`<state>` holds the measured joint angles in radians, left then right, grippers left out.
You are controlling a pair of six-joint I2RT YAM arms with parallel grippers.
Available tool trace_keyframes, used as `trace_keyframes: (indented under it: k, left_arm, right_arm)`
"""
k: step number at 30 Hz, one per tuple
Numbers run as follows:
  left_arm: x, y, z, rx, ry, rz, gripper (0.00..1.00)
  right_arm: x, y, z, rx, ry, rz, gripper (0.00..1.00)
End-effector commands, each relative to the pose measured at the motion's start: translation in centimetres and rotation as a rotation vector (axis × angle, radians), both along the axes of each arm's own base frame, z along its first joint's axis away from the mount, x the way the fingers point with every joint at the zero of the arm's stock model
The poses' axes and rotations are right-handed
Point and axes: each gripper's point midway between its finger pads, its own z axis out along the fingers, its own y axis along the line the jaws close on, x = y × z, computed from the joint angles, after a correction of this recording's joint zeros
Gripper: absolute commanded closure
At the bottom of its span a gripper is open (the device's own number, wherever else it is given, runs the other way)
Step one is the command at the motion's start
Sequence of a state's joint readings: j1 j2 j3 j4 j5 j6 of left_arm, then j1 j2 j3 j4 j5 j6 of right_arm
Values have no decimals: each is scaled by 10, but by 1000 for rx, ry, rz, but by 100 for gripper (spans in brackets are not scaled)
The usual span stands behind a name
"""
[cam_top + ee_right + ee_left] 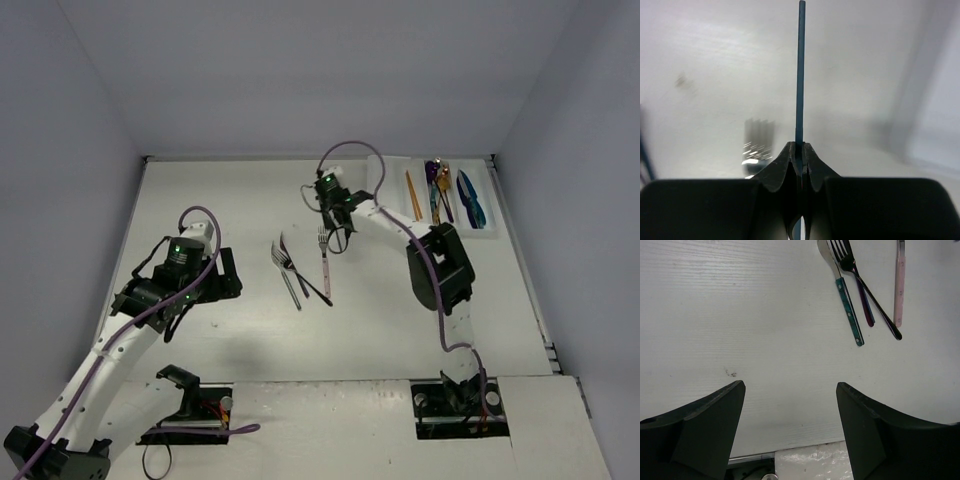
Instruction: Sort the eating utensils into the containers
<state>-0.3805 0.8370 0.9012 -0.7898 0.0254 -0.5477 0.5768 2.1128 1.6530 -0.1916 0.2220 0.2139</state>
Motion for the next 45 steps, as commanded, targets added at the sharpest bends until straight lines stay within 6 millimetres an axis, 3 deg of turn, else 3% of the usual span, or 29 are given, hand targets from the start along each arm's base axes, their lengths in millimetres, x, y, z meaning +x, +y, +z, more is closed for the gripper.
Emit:
trace_keyframes:
  k: [1,4,8,13,15,17,20,24,25,29,32,36,39,43,45]
  left_arm:
    - [0,2,3,21,-29,-16,28]
    - [-1,3,2,24,-32,-18,29]
    - [-1,3,3,18,-32,-15,28]
    - [0,1,3,9,-26,-10,29]
    - [0,1,3,7,-25,-8,29]
    - [1,0,3,6,-23,-6,28]
    - [3,0,3,11,-19,-8,28]
    - [7,-1,4,24,-13,-15,28]
    - [9,-1,5,27,-15,-17,28]
    - [12,-2,5,35,-11,-21,28]
    - [16,-3,5,37,-7,-22,28]
    - [19,-5,3,42,5,-22,28]
    - [22,-6,4,39,1,-23,28]
    - [24,-7,5,40,-2,-23,28]
    - [24,-7,4,42,-1,-24,28]
  right_arm:
    - [51,-84,106,-29,-208,-53,100]
    - [76,-143,98,-64,-190,-98,100]
    - [104,-182,79,-51,-166,-132,100]
    - [131,-201,45,-33,-131,-162,99]
    - [139,-204,42,-21,-137,-176,93]
    - [143,-204,37,-15,-134,-182,80]
    - [145,-201,49,-7,-157,-180,67]
    - [134,-201,88,-26,-211,-166,64]
    - [126,-197,109,-23,-240,-153,63]
    - [80,-170,120,-1,-218,-100,64]
    - [40,-129,127,34,-208,-53,64]
    - [-22,-78,88,159,-88,-91,63]
    - [-53,-42,71,189,-40,-83,60]
    - [-82,-1,42,171,9,-69,56]
    - [-88,11,30,164,30,-67,56]
